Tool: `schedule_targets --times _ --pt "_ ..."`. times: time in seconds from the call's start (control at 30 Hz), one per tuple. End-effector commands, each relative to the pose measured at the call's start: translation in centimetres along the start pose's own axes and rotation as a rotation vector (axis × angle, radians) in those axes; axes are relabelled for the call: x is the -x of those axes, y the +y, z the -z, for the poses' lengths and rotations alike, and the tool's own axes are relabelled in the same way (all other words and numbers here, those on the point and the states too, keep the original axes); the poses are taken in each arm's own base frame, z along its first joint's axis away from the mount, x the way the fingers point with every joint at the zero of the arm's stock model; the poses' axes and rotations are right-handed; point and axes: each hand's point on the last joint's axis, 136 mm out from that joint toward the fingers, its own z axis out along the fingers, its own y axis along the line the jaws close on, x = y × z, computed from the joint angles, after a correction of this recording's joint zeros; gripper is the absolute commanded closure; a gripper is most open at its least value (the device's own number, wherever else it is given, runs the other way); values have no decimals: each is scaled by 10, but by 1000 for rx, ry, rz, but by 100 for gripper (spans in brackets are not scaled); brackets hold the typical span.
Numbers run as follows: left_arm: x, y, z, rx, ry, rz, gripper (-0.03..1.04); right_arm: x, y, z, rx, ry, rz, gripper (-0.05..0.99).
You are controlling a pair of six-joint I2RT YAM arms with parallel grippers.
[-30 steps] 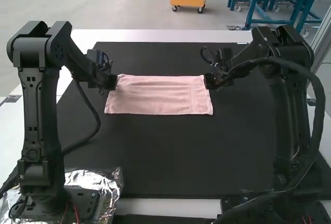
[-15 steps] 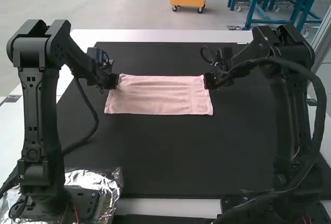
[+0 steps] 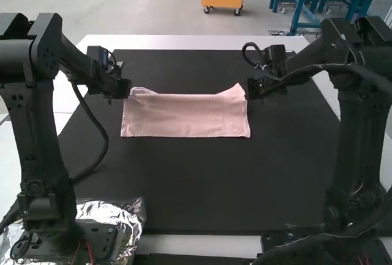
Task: Fold the towel.
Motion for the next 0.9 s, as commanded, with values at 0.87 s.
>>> schedule_targets --times 0.87 --pt "-76 -28 83 12 -31 -63 99 -79 19 62 56 69 -65 96"
